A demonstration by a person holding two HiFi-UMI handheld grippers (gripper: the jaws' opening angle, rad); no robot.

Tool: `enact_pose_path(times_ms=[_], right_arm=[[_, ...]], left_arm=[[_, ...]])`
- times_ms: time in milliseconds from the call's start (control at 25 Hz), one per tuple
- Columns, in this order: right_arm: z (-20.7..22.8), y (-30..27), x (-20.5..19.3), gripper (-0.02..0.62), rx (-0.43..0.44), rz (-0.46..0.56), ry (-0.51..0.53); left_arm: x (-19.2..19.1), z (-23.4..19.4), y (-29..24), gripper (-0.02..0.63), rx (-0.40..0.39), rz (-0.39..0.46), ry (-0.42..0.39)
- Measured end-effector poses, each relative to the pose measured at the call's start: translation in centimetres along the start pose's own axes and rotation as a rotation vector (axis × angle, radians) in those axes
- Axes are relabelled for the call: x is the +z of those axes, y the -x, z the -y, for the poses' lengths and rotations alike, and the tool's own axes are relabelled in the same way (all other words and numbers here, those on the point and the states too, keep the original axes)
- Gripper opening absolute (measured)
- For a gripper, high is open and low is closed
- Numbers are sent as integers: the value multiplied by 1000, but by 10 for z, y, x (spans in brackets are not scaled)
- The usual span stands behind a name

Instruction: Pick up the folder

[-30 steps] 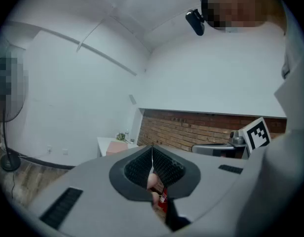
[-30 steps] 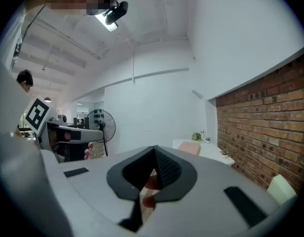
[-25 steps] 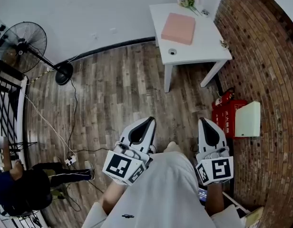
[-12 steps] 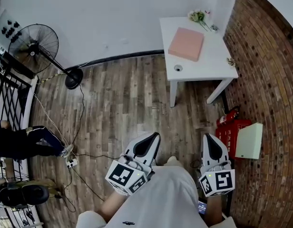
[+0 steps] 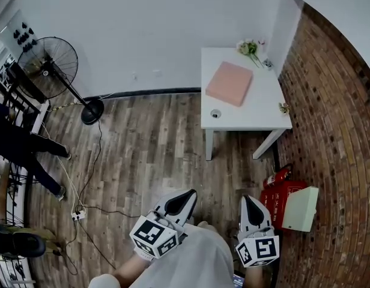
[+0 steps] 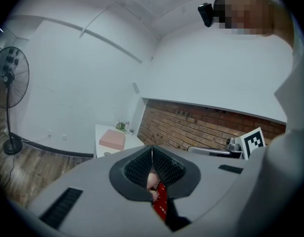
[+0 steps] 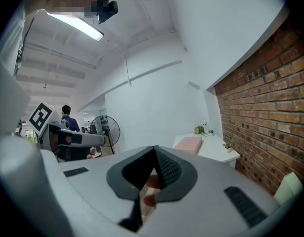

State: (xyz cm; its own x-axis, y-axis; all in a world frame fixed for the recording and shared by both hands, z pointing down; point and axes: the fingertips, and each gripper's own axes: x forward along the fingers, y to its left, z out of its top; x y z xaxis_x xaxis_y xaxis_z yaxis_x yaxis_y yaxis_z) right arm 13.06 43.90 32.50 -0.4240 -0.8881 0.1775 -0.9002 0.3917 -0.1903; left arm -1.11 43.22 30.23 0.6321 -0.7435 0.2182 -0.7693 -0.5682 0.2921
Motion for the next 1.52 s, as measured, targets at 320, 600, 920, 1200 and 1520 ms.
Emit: enact_pose_path(times_ms=[320, 600, 920, 1200, 1520], right_arm=[[27, -23, 6, 6, -23, -4, 7], [54, -73, 14, 6, -54, -15, 16], [73, -169, 43, 6, -101, -46, 1], [75, -279, 77, 6, -106, -60, -5], [82, -357, 104, 6, -147, -65, 7]], left_arm=[[11, -11, -35, 21, -23, 1, 4], [24, -52, -80, 21, -30, 13, 31], [68, -126, -153, 21, -74, 2, 48], [115, -207, -211, 21, -107, -3, 43], [146, -266, -251, 21, -149, -5, 59]])
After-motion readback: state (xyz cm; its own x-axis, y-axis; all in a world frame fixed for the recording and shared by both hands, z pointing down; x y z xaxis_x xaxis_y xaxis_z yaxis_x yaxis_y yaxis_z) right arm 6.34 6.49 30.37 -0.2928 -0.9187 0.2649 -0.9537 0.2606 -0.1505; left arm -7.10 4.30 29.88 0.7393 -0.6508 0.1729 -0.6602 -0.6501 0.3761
